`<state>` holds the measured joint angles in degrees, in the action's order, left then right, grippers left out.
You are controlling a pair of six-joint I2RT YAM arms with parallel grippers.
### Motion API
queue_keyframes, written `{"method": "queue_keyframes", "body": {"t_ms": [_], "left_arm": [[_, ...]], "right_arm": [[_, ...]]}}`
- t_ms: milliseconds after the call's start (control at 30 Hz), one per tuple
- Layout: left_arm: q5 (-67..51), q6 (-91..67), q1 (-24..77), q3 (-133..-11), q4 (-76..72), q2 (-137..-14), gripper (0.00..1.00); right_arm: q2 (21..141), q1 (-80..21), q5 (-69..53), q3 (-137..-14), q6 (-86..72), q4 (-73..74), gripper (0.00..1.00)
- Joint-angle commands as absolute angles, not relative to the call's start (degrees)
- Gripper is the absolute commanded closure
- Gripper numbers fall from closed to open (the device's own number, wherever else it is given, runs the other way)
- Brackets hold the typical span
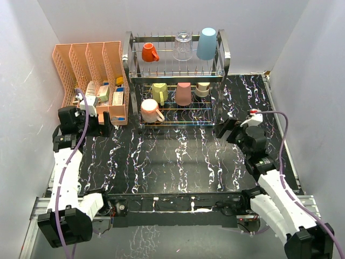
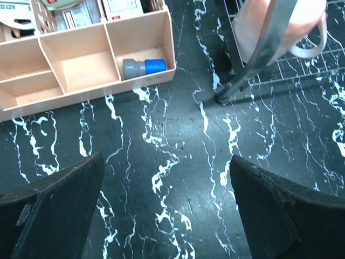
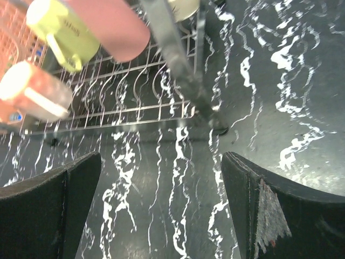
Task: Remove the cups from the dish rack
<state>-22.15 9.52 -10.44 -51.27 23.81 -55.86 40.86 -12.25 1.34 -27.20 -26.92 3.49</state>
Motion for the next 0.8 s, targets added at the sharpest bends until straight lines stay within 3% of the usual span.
{"method": "queue_keyframes", "body": {"t_ms": [0,167,300,467,767], "left_arm": [[-24.45,11.17,-10.9,-56.12,32.9,-56.48,0.03],[-21.98,12.72,-10.9,-58.67,36.25,-58.57,0.03],[-20.83,14.22,-10.91,-59.86,37.63,-59.44,0.03],[-19.57,17.22,-10.93,-60.22,37.89,-59.77,0.03],[-21.05,18.3,-10.89,-61.35,39.88,-62.29,0.03]], "right_arm": [[41.9,-19.12,3.67,-31.02,-25.59,5.71,0.02],[48.96,-35.33,15.95,-33.13,-22.68,3.95,0.02],[61.21,-46.06,25.91,-37.83,-17.96,0.93,0.02],[70.31,-46.48,18.4,-42.22,-13.85,-10.12,0.02],[84.74,-44.75,7.01,-54.27,-7.97,-12.55,0.03]]}}
